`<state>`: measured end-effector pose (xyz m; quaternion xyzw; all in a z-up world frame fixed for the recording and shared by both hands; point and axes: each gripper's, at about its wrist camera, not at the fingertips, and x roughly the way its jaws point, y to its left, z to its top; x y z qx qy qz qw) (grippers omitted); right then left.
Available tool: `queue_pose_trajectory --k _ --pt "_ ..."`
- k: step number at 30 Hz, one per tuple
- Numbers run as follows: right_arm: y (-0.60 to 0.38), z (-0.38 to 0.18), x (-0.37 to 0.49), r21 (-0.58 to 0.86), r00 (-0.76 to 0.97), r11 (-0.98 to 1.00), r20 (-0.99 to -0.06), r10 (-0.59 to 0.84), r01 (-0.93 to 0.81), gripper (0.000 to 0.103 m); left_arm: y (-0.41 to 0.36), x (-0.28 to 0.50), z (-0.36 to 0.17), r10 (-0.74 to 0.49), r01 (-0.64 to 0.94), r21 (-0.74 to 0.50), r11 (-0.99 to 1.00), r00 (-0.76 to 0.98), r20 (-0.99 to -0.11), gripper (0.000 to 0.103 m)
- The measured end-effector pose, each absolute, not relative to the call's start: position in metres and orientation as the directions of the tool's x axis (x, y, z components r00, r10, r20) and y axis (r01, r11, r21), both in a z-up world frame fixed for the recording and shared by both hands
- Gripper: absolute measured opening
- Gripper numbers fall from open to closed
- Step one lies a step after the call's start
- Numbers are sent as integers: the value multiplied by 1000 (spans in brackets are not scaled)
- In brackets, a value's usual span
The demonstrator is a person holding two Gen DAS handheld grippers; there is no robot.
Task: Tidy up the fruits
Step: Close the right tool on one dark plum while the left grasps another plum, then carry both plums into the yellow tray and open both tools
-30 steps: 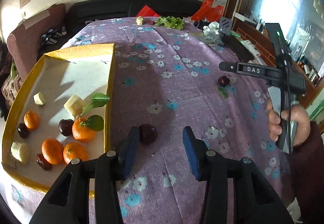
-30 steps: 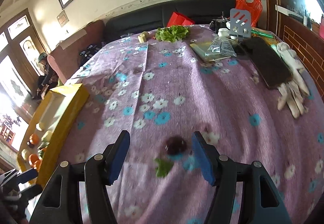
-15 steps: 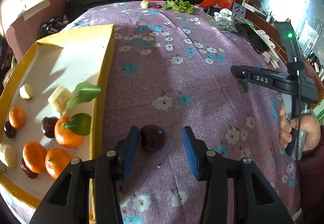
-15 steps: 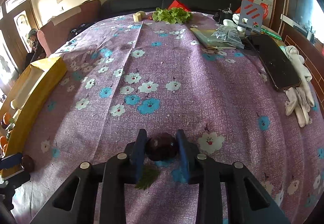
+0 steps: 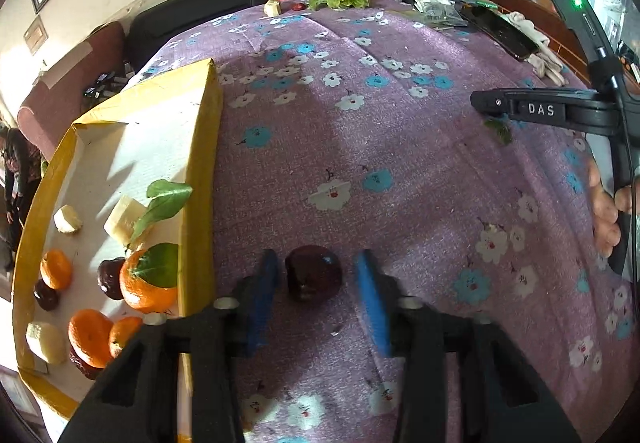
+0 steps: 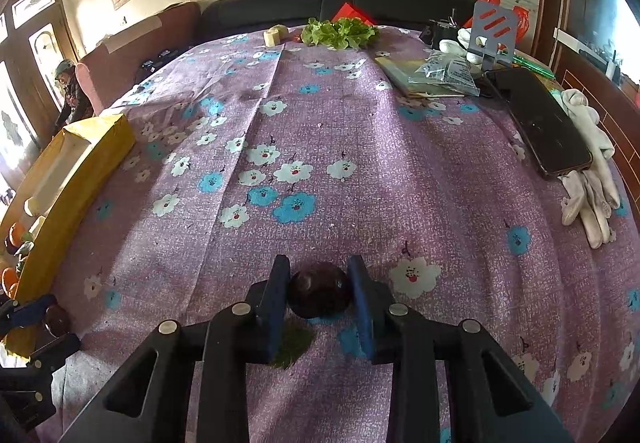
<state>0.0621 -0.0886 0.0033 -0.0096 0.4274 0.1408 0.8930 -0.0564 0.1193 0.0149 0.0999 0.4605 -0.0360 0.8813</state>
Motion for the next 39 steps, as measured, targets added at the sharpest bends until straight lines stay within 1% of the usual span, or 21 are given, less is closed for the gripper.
queue_pose_trajectory --k 1,3,6,10,14,21,25,29,32,35,39 --pt "-89 3 62 102 596 961 -765 242 -259 32 121 -56 15 32 152 145 978 575 -817 25" --pt "-88 3 62 97 598 961 -765 238 -258 32 127 -58 18 -20 154 86 984 582 -813 25" --pt "-87 3 60 95 603 963 -762 234 -253 32 135 -62 27 -65 123 12 992 605 -793 25" --pt "-88 5 59 107 612 963 -753 241 -247 32 140 -68 43 -73 93 -18 996 639 -766 25" --pt "-88 12 53 118 639 959 -724 260 -258 32 151 -75 59 -87 58 -65 996 667 -740 25" --pt "-72 16 42 73 668 955 -699 256 -289 32 191 -94 77 -47 -41 -108 993 706 -706 25" --pt "-58 24 35 30 690 957 -686 230 -289 32 224 -104 80 -3 -96 -101 990 711 -703 25" --pt "-28 56 18 62 691 933 -655 307 -355 32 265 -113 80 39 -176 -126 976 716 -697 26" --pt "6 77 6 76 673 900 -637 375 -430 33 289 -118 75 46 -221 -163 962 715 -698 26" --pt "53 92 -1 89 623 850 -642 448 -519 33 310 -122 68 53 -270 -196 943 701 -711 26" --pt "107 94 -5 130 546 798 -664 510 -588 33 323 -125 64 73 -306 -203 930 697 -713 26"
